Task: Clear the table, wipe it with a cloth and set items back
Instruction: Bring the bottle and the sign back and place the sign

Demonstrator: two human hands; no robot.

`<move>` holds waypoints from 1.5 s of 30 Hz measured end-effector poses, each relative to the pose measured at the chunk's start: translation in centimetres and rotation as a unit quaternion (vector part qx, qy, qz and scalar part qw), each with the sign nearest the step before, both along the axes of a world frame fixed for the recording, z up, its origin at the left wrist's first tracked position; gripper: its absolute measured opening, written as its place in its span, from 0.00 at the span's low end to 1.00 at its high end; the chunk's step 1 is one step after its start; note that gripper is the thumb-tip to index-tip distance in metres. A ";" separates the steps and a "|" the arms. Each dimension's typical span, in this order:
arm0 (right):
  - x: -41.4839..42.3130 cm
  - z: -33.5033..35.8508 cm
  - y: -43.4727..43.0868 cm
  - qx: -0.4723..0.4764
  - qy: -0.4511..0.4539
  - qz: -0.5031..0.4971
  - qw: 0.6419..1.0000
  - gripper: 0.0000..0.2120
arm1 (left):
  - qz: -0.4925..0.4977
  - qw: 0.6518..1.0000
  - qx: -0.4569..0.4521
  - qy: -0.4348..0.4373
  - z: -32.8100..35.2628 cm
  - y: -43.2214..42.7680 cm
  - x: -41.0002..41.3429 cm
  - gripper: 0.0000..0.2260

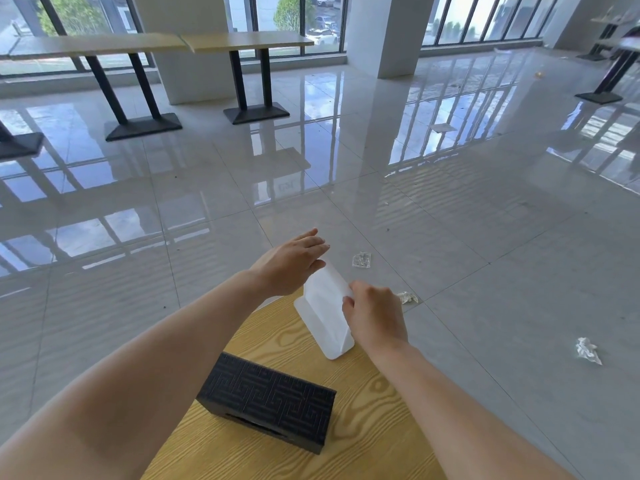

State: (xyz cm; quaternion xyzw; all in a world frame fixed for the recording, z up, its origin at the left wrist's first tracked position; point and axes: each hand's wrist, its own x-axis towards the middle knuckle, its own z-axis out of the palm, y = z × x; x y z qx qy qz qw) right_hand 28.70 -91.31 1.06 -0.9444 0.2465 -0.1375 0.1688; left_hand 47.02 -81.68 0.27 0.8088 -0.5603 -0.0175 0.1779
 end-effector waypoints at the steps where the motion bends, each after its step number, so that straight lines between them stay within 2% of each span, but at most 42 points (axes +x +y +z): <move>1: 0.0 0.1 0.0 0.003 0.000 0.002 1.000 0.08 | 0.004 1.000 0.007 -0.005 0.2 0.0 -0.1 0.21; 3: -0.2 0.4 0.1 0.013 -0.013 0.001 1.000 0.08 | 0.011 1.000 0.014 -0.018 0.5 0.1 -0.3 0.23; 6: -0.7 1.0 0.0 0.030 -0.036 -0.001 0.999 0.18 | 0.018 0.999 0.005 -0.034 0.8 0.5 -0.9 0.25; 12: -1.9 2.0 -0.5 0.026 -0.047 0.007 0.999 0.24 | 0.025 0.998 0.023 -0.044 2.3 1.0 -2.2 0.25; 20: -4.8 4.3 0.9 -0.017 -0.088 0.018 0.996 0.18 | 0.080 0.994 0.053 -0.045 5.4 4.2 -6.2 0.26; 25: -6.5 6.4 2.8 -0.036 -0.054 0.055 0.996 0.21 | 0.138 0.988 0.061 -0.046 7.6 7.5 -9.8 0.28; 29: -8.3 8.2 4.9 -0.038 -0.014 0.099 0.994 0.24 | 0.203 0.976 0.063 -0.051 9.3 11.6 -13.6 0.29; 36: -12.6 10.0 10.1 -0.051 -0.025 0.187 0.981 0.21 | 0.302 0.951 0.028 -0.060 11.6 21.1 -22.9 0.28; 45: -18.3 11.2 21.3 -0.056 -0.029 0.309 0.949 0.17 | 0.457 0.888 0.027 -0.040 12.9 36.0 -33.9 0.29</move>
